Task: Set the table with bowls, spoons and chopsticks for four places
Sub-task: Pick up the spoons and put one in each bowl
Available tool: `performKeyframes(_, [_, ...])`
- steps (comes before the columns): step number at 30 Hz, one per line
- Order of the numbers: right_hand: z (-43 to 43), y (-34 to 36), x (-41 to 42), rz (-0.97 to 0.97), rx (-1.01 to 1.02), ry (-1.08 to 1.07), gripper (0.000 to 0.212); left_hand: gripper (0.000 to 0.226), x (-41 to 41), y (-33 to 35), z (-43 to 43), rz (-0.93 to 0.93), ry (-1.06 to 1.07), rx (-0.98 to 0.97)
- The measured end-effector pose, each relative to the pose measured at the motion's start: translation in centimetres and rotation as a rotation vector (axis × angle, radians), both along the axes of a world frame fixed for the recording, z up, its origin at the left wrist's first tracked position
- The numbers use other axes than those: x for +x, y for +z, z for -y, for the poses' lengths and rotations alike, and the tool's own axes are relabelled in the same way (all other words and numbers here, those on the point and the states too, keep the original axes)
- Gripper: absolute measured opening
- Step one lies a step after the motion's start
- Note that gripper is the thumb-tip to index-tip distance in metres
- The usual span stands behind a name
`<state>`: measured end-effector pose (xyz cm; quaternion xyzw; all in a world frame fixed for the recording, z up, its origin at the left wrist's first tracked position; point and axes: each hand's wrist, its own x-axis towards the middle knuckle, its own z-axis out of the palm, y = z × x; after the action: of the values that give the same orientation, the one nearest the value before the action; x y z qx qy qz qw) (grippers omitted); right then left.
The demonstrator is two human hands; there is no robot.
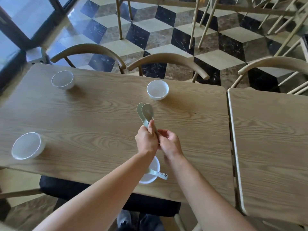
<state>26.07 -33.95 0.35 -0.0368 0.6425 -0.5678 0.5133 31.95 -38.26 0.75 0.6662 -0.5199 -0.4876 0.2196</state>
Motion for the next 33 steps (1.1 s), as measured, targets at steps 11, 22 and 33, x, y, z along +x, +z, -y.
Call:
performKeyframes(11, [7.8, -1.9, -11.6, -0.099, 0.023, -0.119, 0.02, 0.034, -0.5, -2.9, 5.7, -0.238, 0.068, 0.199])
performKeyframes(22, [17.7, -6.0, -16.2, -0.067, 0.142, 0.021, 0.017, 0.047, 2.4, -5.7, 7.3, 0.003, -0.04, 0.124])
performKeyframes(33, [18.8, -7.1, -16.6, -0.087, 0.161, -0.031, 0.015, 0.045, 5.7, -5.6, 6.1, 0.034, -0.087, 0.11])
